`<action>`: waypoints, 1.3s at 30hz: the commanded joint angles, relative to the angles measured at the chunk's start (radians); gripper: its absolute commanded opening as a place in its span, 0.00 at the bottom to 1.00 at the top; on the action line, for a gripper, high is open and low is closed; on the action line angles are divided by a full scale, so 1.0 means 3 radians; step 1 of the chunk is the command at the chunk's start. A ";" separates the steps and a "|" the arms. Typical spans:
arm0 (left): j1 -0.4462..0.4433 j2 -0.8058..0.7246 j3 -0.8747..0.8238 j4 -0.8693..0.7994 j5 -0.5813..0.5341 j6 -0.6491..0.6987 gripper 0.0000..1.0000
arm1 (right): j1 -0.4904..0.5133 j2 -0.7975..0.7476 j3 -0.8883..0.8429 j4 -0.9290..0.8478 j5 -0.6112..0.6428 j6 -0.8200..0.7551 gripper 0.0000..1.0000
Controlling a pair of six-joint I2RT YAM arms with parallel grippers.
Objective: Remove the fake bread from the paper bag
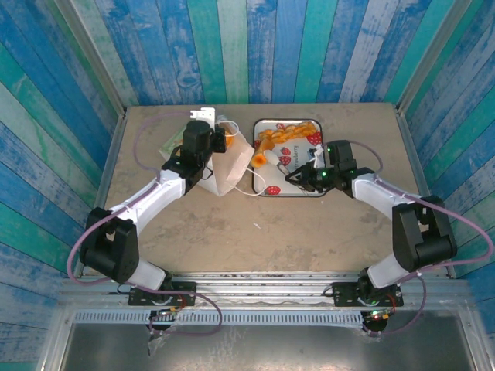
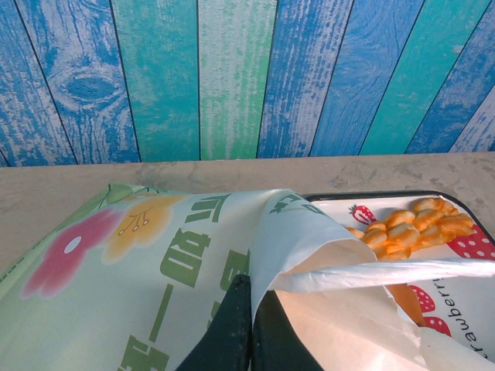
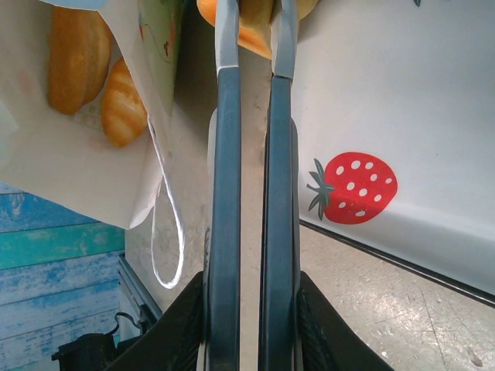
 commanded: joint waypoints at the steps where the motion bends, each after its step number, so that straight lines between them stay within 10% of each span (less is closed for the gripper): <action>1: -0.0006 -0.0173 -0.0035 0.0177 0.0013 0.0008 0.00 | -0.0011 0.0007 0.0058 0.0162 0.0001 -0.0019 0.17; 39: -0.0006 -0.0240 -0.0024 0.0174 0.0108 -0.0013 0.00 | -0.0274 -0.0525 -0.0150 -0.1082 0.0569 -0.0103 0.37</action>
